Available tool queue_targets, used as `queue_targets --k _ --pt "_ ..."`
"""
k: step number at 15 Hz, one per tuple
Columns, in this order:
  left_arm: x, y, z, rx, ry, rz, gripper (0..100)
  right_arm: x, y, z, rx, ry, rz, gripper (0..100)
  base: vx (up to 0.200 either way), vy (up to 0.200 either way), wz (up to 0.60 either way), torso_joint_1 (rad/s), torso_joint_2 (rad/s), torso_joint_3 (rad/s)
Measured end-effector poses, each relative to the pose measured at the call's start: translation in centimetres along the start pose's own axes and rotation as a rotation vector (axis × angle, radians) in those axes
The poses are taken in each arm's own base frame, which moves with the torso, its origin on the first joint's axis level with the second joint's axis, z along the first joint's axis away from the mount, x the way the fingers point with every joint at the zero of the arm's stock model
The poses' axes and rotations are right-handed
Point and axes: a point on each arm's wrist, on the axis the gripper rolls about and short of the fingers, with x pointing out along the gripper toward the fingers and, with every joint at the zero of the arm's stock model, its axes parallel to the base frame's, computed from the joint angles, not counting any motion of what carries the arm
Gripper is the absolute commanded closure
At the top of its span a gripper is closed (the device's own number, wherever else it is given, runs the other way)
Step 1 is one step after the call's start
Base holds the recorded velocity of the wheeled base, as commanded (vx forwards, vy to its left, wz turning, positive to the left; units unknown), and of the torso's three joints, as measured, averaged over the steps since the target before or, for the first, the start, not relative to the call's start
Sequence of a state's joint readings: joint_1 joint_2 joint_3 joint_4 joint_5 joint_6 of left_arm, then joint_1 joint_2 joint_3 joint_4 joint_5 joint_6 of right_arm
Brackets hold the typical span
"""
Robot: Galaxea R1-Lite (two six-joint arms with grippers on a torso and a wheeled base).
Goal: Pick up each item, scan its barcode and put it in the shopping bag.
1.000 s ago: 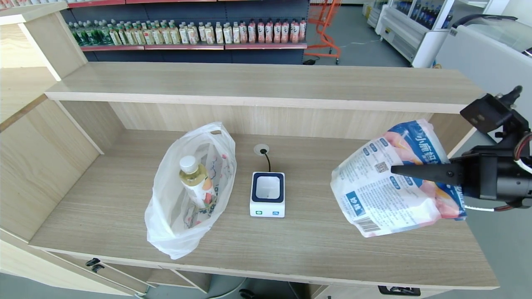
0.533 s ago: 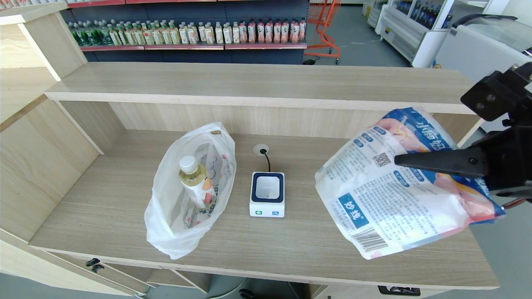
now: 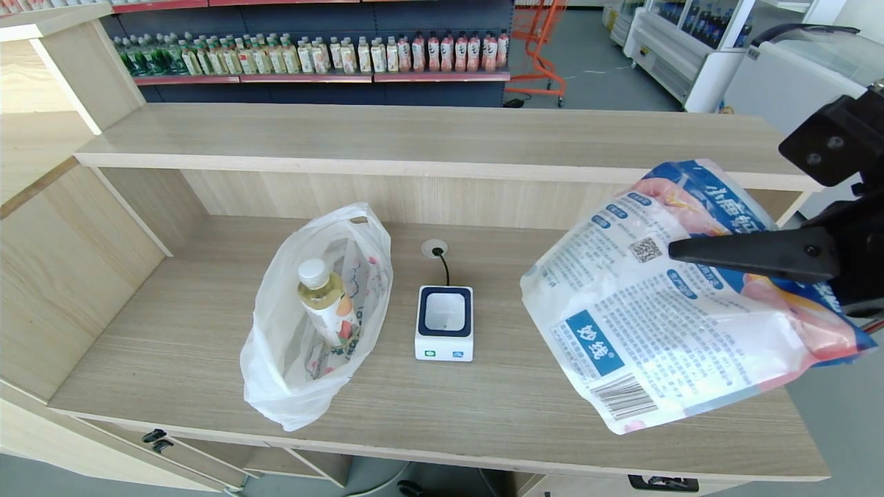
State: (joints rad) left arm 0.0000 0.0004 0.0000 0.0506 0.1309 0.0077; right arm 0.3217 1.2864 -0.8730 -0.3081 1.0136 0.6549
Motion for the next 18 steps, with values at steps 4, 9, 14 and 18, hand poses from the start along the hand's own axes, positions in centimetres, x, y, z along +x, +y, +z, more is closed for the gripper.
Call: queue_targets --k 4,9,14,18 --pt "0.00 0.00 0.00 0.000 0.000 0.000 0 -0.10 0.07 -0.72 0.009 0.010 0.002 100 0.000 0.000 0.00 0.000 0.00 0.000" --pt "0.00 0.00 0.00 0.000 0.000 0.001 0 -0.21 0.27 -0.88 0.005 0.010 0.005 100 0.000 0.000 0.00 0.000 0.00 0.000" --pt "0.00 0.00 0.00 0.000 0.000 0.000 0 -0.34 0.51 -0.93 -0.002 0.007 0.008 100 0.000 0.000 0.00 0.000 0.00 0.000" --pt "0.00 0.00 0.00 0.000 0.000 0.000 0 -0.42 0.68 -1.03 -0.006 0.007 0.011 100 0.000 0.000 0.00 0.000 0.00 0.000"
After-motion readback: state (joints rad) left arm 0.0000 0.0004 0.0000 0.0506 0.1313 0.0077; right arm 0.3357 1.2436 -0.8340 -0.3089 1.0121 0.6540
